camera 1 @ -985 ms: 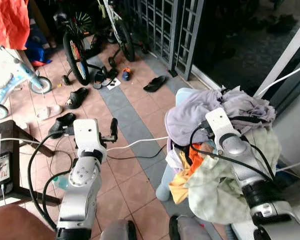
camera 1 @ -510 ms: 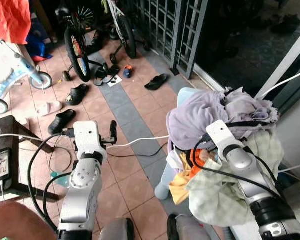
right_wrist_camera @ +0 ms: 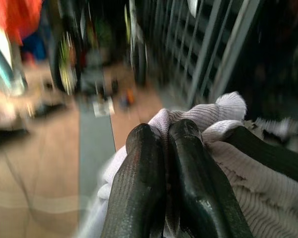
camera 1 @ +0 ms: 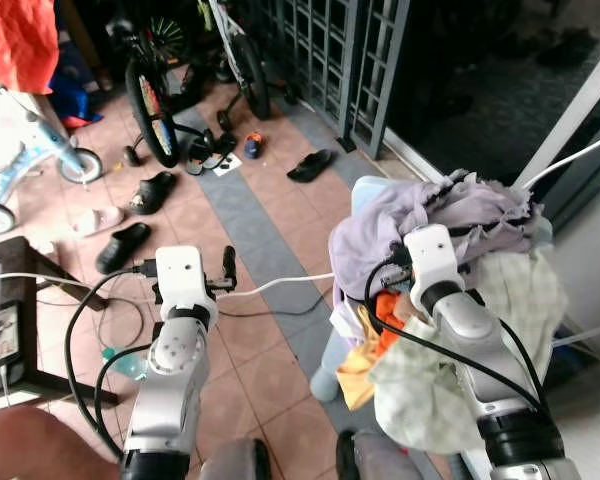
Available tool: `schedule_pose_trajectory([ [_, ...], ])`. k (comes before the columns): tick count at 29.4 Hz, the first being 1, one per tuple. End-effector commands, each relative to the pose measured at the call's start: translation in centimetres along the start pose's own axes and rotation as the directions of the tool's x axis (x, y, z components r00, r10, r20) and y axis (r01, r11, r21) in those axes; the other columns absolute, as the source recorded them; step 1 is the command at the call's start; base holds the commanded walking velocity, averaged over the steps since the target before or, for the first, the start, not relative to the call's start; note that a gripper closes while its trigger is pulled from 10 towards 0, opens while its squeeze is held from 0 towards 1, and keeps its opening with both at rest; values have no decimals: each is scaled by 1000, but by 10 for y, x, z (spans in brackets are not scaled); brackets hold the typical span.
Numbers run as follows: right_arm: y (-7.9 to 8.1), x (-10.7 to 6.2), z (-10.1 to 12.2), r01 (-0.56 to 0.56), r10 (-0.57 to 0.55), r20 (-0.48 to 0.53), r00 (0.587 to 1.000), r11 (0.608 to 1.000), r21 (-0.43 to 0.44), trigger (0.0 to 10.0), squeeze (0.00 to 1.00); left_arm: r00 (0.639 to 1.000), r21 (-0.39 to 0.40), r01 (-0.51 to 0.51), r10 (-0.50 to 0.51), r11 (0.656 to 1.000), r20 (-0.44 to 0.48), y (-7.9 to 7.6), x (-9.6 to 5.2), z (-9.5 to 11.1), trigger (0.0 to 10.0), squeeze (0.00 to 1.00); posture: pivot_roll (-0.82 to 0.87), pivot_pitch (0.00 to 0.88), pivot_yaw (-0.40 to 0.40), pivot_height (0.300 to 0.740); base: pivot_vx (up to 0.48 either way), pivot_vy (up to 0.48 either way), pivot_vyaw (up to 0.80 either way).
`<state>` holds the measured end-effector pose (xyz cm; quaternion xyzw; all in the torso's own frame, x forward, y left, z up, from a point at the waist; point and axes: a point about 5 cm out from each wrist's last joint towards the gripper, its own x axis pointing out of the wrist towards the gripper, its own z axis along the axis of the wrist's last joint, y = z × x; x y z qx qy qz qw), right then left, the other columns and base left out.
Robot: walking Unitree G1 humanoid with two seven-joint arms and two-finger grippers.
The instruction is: Clothes washing
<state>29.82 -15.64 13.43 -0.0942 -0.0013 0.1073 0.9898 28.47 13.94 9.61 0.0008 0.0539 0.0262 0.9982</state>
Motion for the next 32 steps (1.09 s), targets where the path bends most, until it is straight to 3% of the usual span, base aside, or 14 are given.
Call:
schedule_pose_trajectory([
  [1,-1,-3,16,6,-9,81,997,1000,26,0,0,1000,24,-18,18,1000,-3,4,3,-2,10000,0,-77,0,119,740,0,0,0],
  [6,-6,-10,29,74,-76,146,986,997,21,0,0,999,51,-22,20,998,31,5,7,4,10000,0,-64,0,114,740,0,0,0],
  [7,-10,-12,31,110,-108,153,982,994,-6,0,0,999,54,-21,19,998,36,6,7,6,10000,0,-61,0,112,740,0,0,0],
  [9,-21,-18,35,217,-219,145,965,976,31,0,0,998,67,-20,16,998,62,6,2,9,10000,0,-55,0,98,740,0,0,0],
  [12,-21,-22,40,230,-234,155,960,972,43,0,0,997,78,-23,17,997,74,9,-2,7,10000,0,-59,0,97,740,0,0,0],
  [14,-17,-21,42,233,-237,177,955,971,43,0,0,998,62,-52,50,997,36,12,-4,-5,10000,0,-69,0,109,740,0,0,0],
  [15,-16,-21,42,233,-236,178,955,972,40,6667,0,998,60,-58,56,997,28,13,-5,-8,10000,0,-72,0,111,740,0,0,0],
  [16,-16,-21,43,238,-240,186,953,971,32,6667,0,998,57,-60,59,997,24,13,-6,-9,10000,0,-73,0,112,740,0,0,0],
  [17,-18,-22,45,267,-265,203,942,964,21,10000,0,998,51,-54,53,997,21,11,-6,-10,10000,0,-79,0,117,740,0,0,0],
  [20,-26,-23,39,336,-341,157,927,940,57,10000,0,999,41,-36,35,999,16,5,-6,-11,10000,0,-88,0,125,740,0,0,-142],
  [32,-19,-25,34,307,-310,137,941,951,45,10000,0,1000,34,-8,7,999,13,-1,-8,-13,10000,0,-105,0,124,740,0,0,-151],
])
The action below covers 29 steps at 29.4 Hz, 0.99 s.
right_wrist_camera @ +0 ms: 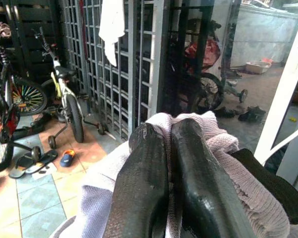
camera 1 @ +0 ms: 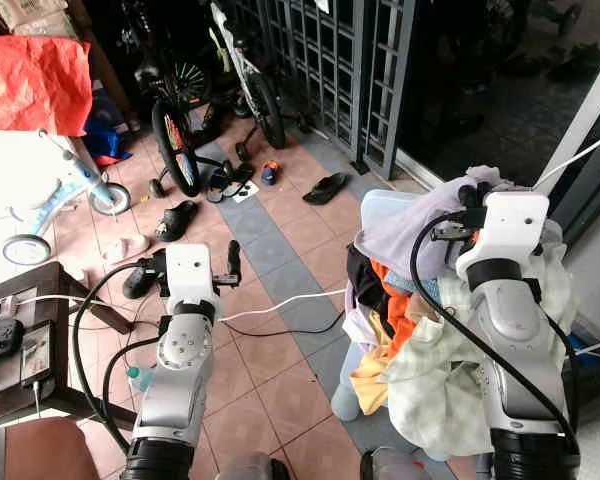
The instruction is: Clothes washing
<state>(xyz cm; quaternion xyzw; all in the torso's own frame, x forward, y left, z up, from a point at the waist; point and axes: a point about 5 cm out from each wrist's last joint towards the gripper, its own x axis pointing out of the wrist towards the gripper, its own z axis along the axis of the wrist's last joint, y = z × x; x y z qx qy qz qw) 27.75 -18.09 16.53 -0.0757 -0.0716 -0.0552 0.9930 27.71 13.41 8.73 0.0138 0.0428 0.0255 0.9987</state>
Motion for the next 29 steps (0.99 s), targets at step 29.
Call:
schedule_pose_trajectory([
  [29,12,11,14,-51,51,47,998,999,-10,10000,0,1000,8,-24,24,1000,6,6,-3,2,10000,0,-96,0,119,740,-230,0,-415],
])
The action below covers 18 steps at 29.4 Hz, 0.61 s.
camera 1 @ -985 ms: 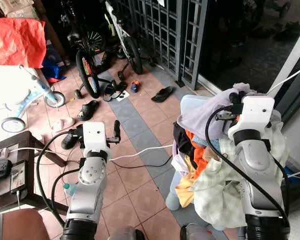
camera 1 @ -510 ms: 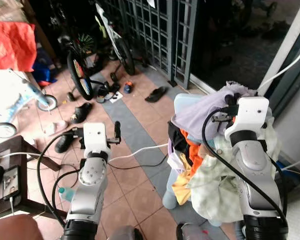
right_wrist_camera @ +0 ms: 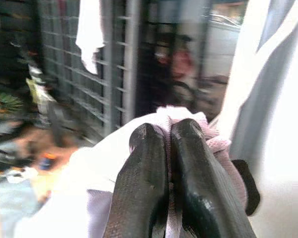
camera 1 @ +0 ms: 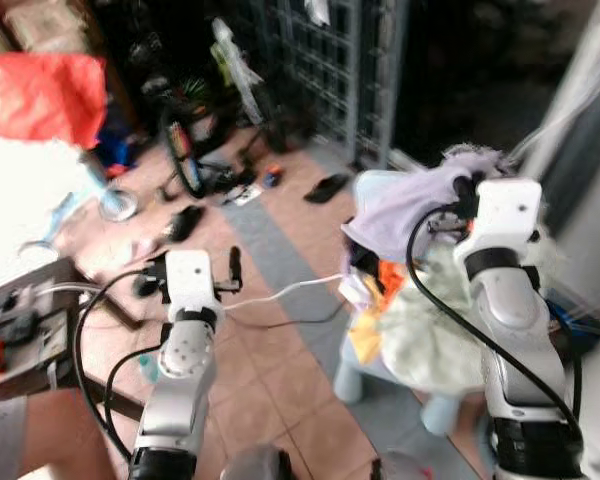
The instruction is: Clothes washing
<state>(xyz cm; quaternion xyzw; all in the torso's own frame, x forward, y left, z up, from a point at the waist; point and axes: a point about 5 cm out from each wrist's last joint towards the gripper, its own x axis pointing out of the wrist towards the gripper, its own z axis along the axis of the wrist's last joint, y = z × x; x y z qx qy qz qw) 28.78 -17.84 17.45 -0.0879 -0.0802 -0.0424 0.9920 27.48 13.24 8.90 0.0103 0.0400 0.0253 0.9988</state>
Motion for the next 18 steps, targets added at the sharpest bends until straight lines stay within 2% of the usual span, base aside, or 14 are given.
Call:
schedule_pose_trajectory([
  [1,9,0,7,-25,24,28,999,1000,12,10000,0,1000,15,-24,24,1000,0,8,0,1,10000,0,-97,0,119,740,-259,0,-800],
  [8,5,-1,6,-14,14,29,999,1000,-3,10000,0,1000,16,-21,21,1000,-3,7,0,1,10000,0,-104,0,121,740,-250,0,-800],
  [11,4,-1,5,-10,10,26,1000,1000,-6,10000,0,1000,21,-26,26,999,-4,8,0,0,10000,0,-105,0,122,740,0,0,-800],
  [18,4,0,4,-12,13,29,1000,1000,-7,10000,0,1000,11,-15,15,1000,10,10,0,1,10000,0,-104,0,122,740,0,0,-63],
])
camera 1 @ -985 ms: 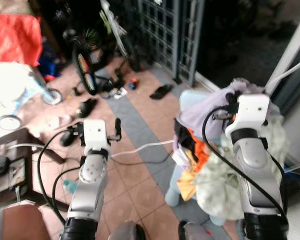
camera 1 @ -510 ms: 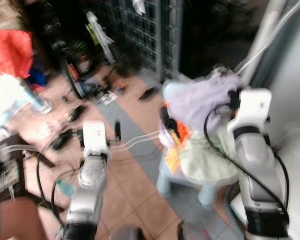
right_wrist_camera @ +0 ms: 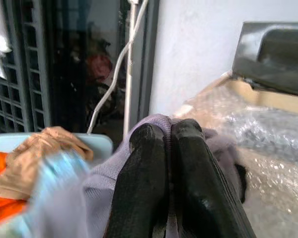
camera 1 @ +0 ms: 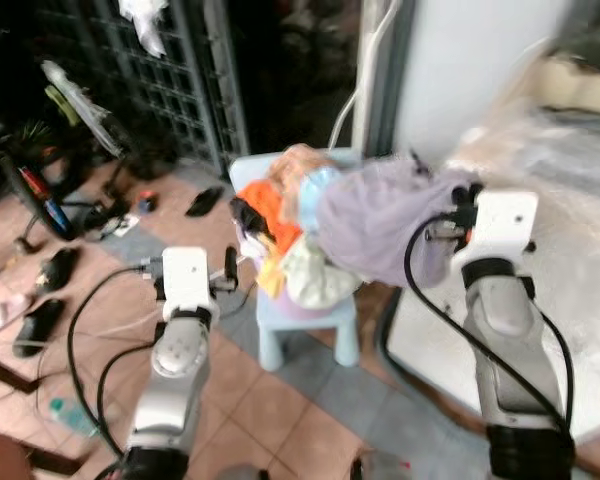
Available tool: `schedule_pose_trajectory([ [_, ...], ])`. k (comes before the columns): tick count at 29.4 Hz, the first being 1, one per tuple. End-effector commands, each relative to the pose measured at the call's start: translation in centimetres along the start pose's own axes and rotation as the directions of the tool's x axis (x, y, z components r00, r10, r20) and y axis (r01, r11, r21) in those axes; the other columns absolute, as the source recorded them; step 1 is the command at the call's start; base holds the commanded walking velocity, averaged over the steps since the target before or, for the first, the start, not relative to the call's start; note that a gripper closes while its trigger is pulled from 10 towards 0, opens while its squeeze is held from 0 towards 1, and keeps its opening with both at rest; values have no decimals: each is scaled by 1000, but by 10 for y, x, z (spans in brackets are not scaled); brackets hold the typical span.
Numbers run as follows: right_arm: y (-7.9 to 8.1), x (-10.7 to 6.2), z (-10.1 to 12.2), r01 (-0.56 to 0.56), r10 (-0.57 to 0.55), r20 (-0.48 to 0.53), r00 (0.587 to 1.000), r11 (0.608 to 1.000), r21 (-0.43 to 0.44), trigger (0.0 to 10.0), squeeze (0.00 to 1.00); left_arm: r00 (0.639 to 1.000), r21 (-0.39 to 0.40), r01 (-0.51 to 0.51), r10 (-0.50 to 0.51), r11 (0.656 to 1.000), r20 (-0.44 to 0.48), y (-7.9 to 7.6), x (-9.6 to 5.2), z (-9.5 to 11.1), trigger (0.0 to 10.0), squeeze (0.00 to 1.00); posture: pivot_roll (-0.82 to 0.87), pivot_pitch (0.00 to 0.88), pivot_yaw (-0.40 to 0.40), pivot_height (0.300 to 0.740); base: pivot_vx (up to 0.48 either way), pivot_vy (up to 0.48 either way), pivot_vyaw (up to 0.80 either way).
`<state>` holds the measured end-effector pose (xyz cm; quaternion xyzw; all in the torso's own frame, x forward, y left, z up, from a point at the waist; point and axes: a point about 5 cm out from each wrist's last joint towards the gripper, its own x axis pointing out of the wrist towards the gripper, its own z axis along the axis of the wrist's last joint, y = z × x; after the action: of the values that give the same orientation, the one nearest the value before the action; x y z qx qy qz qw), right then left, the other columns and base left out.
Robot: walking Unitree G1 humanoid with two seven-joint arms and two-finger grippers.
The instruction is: Clothes washing
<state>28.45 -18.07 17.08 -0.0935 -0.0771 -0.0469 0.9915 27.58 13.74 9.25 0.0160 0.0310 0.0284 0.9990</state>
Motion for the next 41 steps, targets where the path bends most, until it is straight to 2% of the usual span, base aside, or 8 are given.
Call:
schedule_pose_trajectory([
  [1,6,4,8,-20,20,36,999,1000,5,10000,0,1000,1,-6,6,1000,-4,5,-1,-1,10000,0,-104,0,122,740,0,0,0],
  [14,5,6,9,-16,17,40,999,1000,-10,10000,0,999,-32,31,-30,999,16,3,-2,1,10000,0,-107,0,124,740,0,0,0],
  [28,4,3,3,-17,17,18,1000,1000,-15,10000,0,998,-43,60,-60,997,9,0,-4,-2,10000,0,-113,0,124,740,273,0,-800],
  [33,2,-4,-5,-24,24,-9,1000,999,-22,10000,0,998,-40,62,-62,997,-4,0,-6,-6,10000,0,-113,0,124,740,266,0,-800],
  [41,1,-26,-24,-47,44,-81,996,998,-37,10000,0,997,-39,70,-72,997,-39,-2,-9,-13,10000,0,-118,0,123,740,132,0,-800],
])
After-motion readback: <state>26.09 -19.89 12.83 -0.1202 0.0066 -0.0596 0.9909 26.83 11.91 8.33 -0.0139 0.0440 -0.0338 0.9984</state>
